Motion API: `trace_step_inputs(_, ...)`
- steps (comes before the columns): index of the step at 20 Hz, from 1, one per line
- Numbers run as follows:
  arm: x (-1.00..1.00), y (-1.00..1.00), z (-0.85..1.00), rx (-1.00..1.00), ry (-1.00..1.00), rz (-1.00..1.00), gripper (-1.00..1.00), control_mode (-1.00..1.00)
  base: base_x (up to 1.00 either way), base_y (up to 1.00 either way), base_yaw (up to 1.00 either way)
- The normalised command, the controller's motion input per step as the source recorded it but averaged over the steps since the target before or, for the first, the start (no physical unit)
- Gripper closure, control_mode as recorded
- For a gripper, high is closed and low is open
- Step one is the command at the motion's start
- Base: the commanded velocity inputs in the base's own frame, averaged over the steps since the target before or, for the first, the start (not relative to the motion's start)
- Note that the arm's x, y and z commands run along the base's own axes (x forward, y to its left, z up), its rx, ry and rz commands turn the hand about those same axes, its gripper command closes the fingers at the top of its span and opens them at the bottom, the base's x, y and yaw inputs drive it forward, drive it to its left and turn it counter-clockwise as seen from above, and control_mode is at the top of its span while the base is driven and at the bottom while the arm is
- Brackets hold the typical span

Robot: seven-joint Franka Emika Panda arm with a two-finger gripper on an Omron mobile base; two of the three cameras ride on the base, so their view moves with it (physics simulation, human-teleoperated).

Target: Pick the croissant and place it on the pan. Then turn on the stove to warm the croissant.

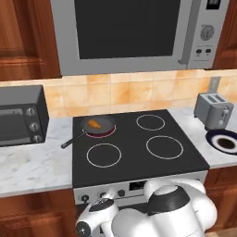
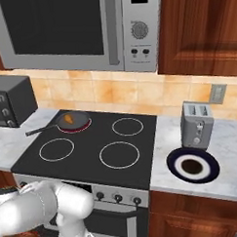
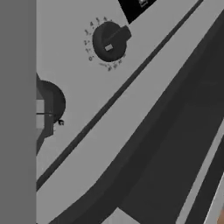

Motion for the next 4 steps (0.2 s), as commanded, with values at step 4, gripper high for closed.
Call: trace_step_inputs(4, 0.36, -1.00, 0.04, -0.55, 0.54, 0.00, 1.00, -1.00, 0.00, 0.00, 0.00)
